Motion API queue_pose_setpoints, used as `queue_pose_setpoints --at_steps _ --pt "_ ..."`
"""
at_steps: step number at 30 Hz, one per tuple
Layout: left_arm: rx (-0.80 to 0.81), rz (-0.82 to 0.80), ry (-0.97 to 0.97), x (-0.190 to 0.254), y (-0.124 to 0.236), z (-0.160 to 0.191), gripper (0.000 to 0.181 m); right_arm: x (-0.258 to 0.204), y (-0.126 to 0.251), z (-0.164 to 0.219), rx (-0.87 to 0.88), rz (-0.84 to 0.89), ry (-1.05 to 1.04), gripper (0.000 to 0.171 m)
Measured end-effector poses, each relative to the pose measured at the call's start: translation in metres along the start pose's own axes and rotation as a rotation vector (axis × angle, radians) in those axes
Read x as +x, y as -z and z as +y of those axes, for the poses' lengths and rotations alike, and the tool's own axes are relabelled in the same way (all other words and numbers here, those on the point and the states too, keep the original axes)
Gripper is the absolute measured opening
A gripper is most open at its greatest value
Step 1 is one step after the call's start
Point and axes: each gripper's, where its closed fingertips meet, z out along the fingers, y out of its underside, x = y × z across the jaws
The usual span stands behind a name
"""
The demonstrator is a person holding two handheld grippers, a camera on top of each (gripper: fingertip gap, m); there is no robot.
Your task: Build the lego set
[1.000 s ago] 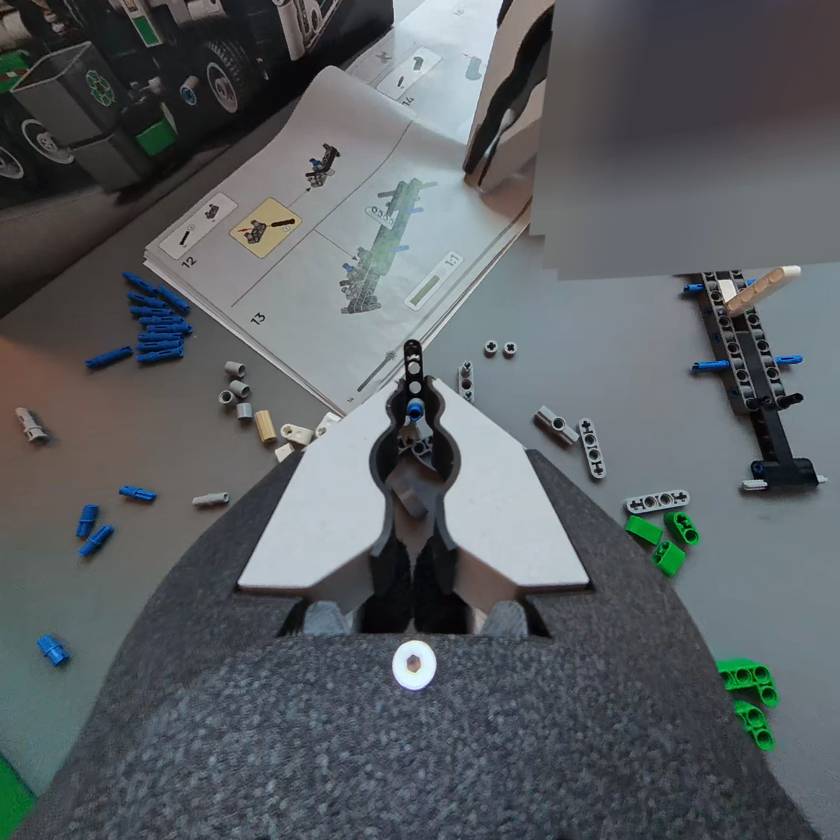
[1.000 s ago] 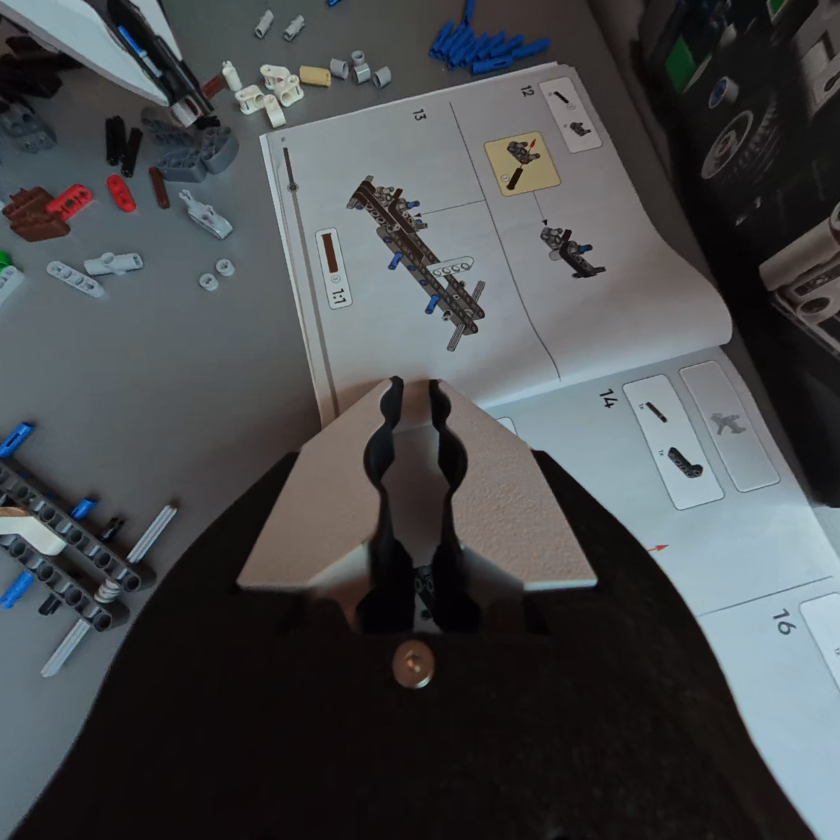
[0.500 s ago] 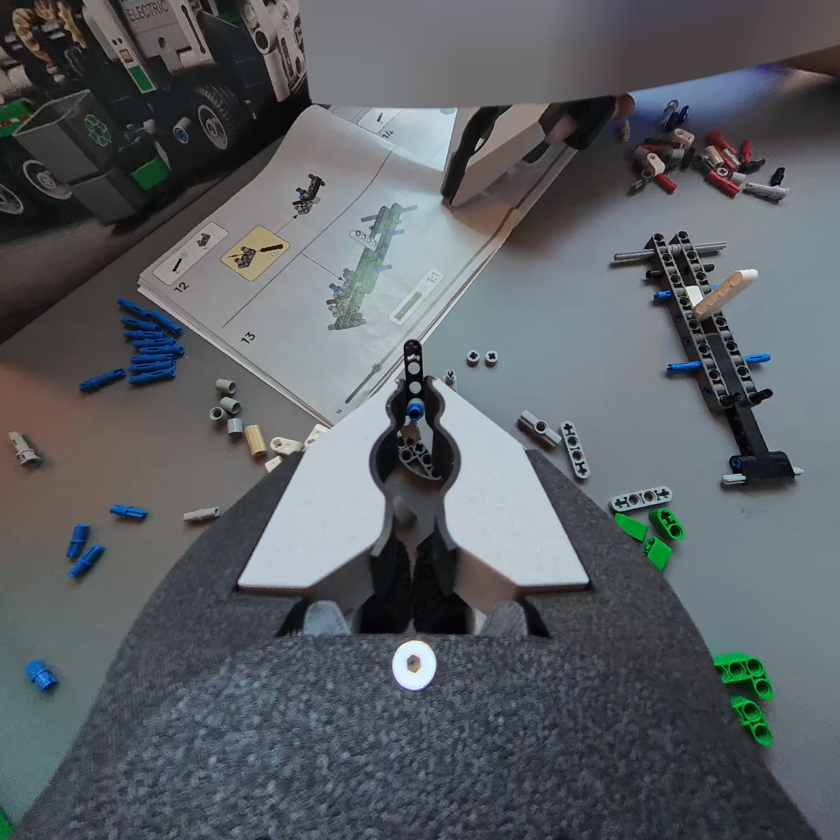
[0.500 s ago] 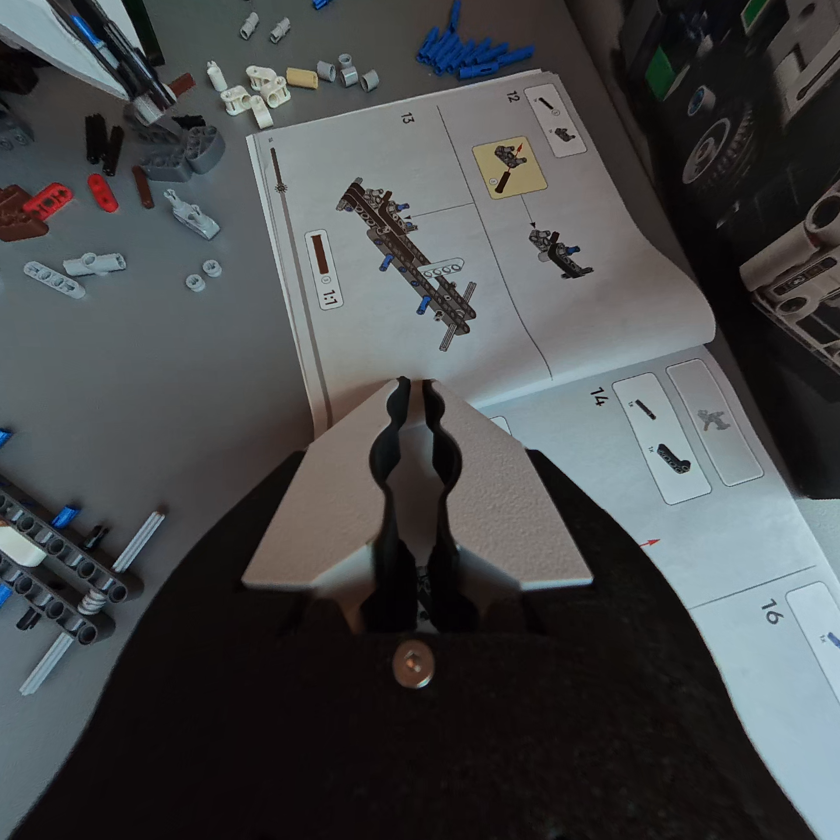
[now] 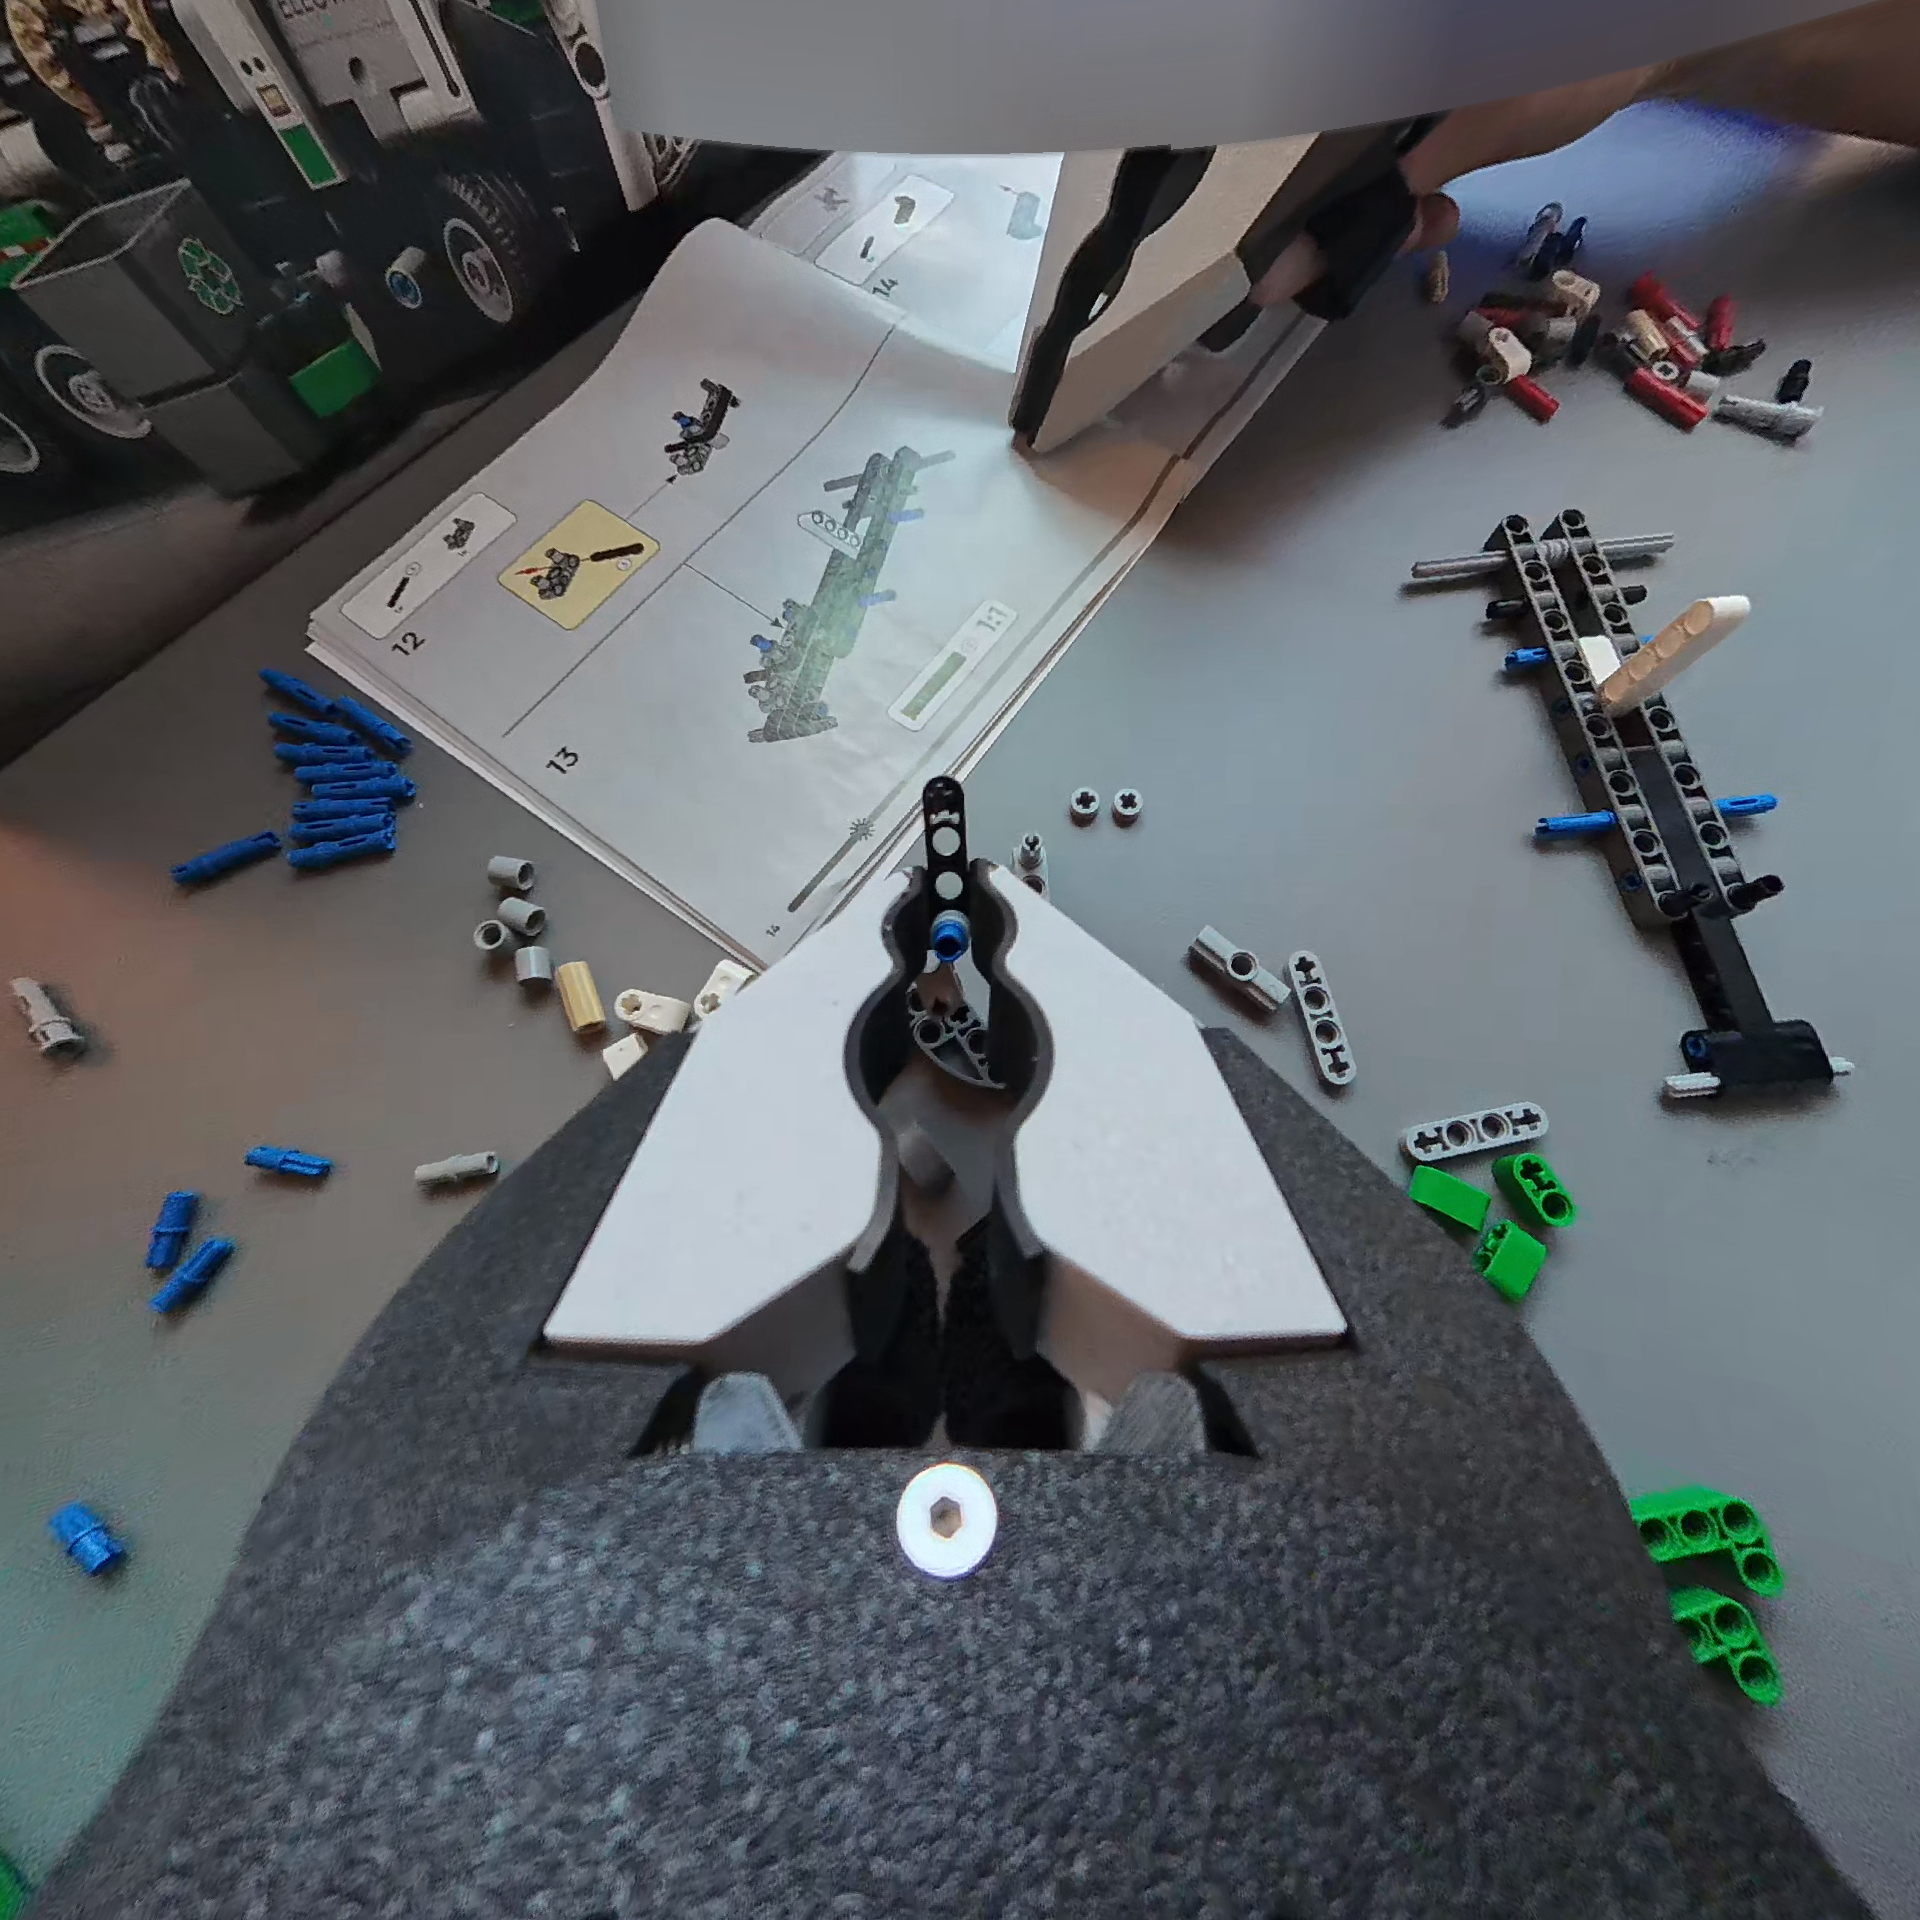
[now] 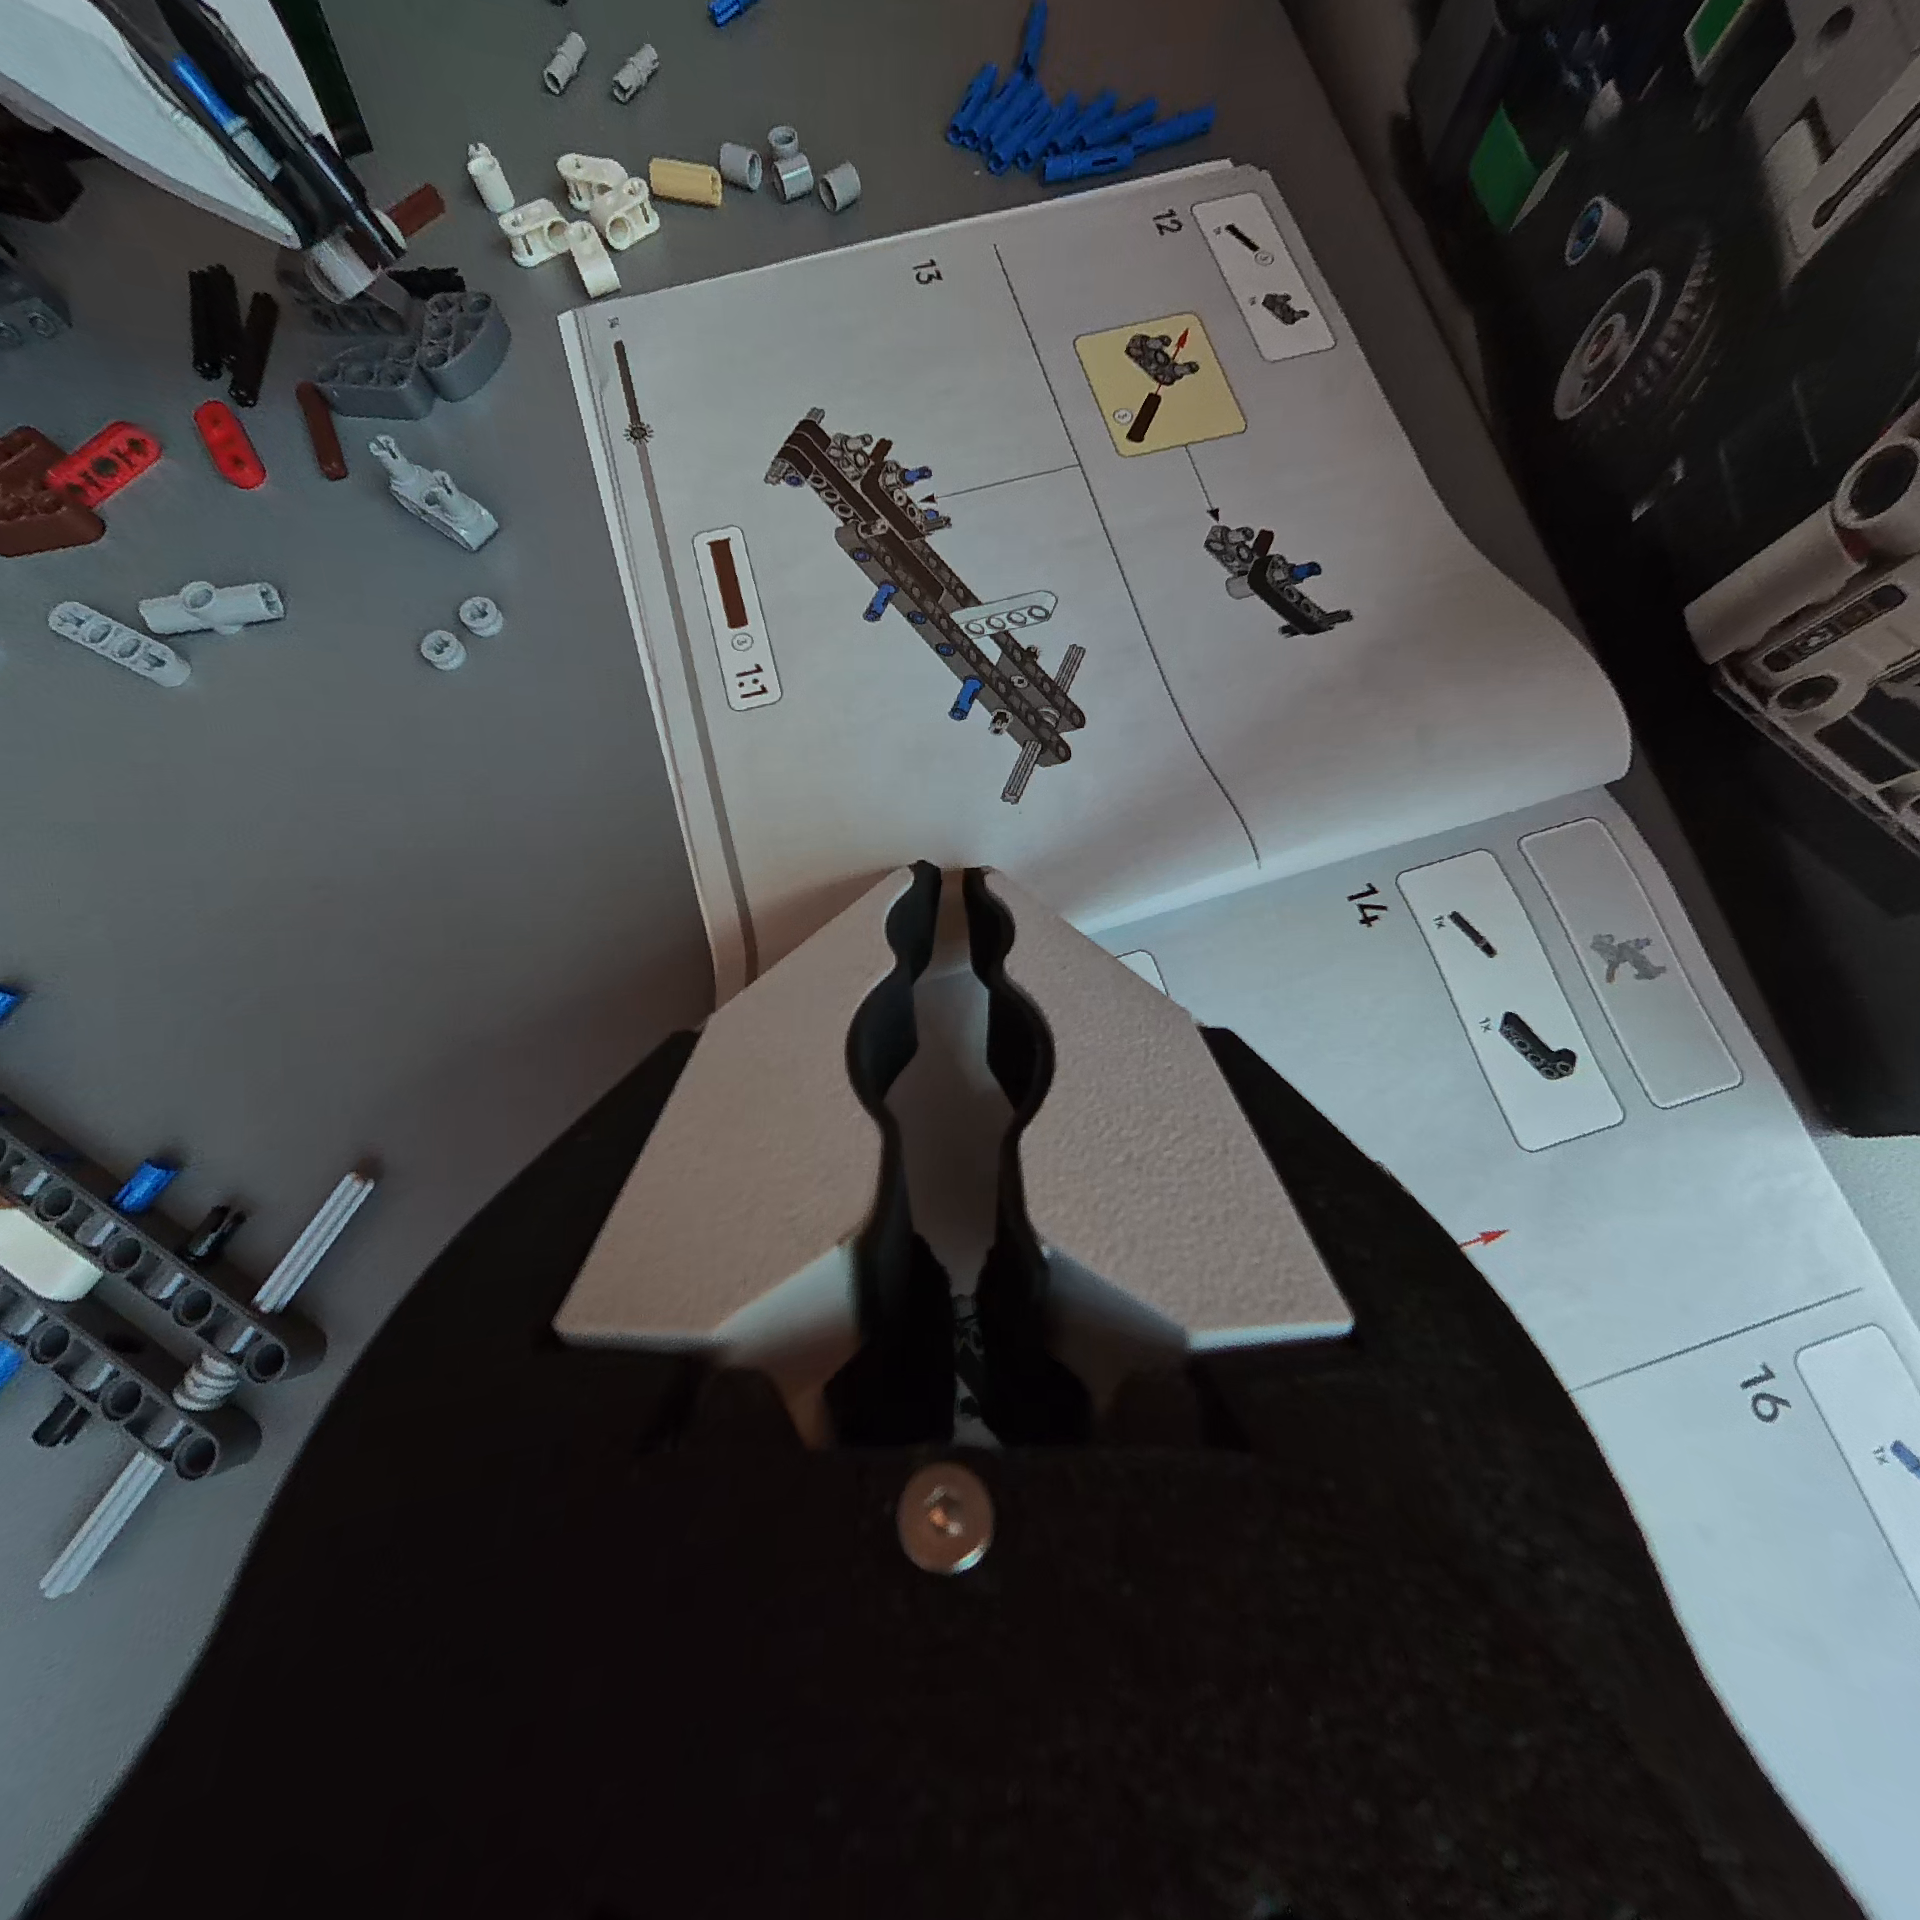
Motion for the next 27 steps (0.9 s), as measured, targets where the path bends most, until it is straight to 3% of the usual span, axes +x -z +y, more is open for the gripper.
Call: queue_pose_setpoints --at_steps 13,18,20,22,24,27 --pt "-0.001 0.01 -0.003 0.002 0.0 -0.001 0.005 0.0 0.0 0.0 -0.001 0.002 0.0 0.002" --pt "0.007 0.11 -0.009 0.029 -0.006 -0.015 0.005 -0.006 0.004 -0.008 0.012 -0.049 -0.027 0.011" --pt "-0.02 0.11 -0.036 0.042 -0.008 -0.02 0.005 -0.04 0.018 -0.034 0.078 -0.219 -0.024 0.024" --pt "-0.038 0.104 -0.074 0.058 -0.006 -0.025 0.005 -0.089 0.042 -0.059 0.154 -0.402 0.066 0.026" --pt "-0.042 0.113 -0.095 0.082 0.001 -0.032 0.005 -0.125 0.052 -0.064 0.16 -0.47 0.214 0.042" --pt "-0.085 0.106 -0.154 0.121 0.01 -0.029 0.005 -0.171 0.065 -0.074 0.218 -0.5 0.35 0.031"
